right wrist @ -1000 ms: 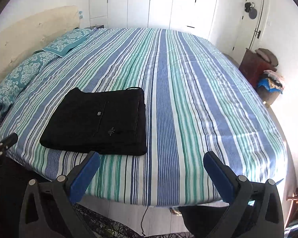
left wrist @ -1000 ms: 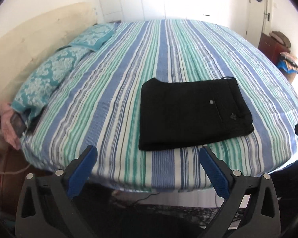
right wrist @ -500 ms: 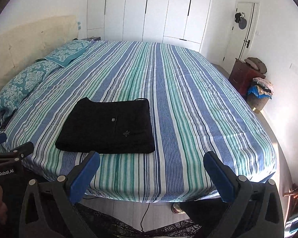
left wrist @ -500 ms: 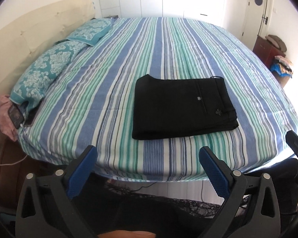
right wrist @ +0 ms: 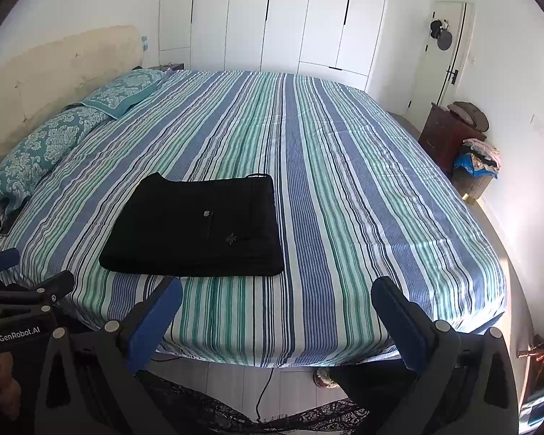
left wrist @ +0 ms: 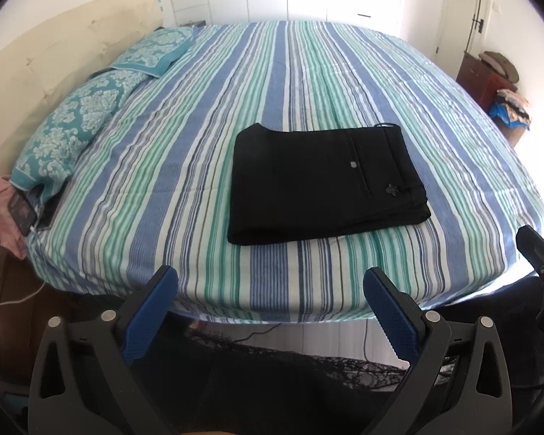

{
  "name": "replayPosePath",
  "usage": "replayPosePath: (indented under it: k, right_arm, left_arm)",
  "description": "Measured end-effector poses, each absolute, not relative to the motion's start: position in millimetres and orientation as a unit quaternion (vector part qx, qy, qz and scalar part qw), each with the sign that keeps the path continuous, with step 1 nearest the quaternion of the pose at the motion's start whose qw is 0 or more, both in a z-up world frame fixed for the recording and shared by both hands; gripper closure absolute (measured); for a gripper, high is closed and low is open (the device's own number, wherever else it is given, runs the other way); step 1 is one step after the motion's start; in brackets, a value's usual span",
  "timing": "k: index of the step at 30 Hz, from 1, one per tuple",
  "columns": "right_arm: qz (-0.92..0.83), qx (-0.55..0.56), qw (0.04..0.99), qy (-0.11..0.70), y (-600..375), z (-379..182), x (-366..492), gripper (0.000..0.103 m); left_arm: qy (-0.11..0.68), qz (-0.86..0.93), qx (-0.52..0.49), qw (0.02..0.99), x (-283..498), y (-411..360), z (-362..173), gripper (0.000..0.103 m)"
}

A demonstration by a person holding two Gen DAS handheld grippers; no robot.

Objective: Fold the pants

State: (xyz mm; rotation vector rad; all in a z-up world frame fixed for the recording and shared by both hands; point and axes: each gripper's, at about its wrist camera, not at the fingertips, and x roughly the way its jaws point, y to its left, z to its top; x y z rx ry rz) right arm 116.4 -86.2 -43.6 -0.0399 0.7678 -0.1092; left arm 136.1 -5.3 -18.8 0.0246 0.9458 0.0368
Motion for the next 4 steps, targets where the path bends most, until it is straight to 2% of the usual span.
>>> replayPosePath:
  k: [4]
  right_arm:
    - [-0.055, -0.019, 0.927, 0.371, -87.0, -41.5, 117.0, 0.0]
  left_arm:
    - [0.448, 0.016, 0.031, 0.893, 132.0, -12.6, -17.2, 0.001]
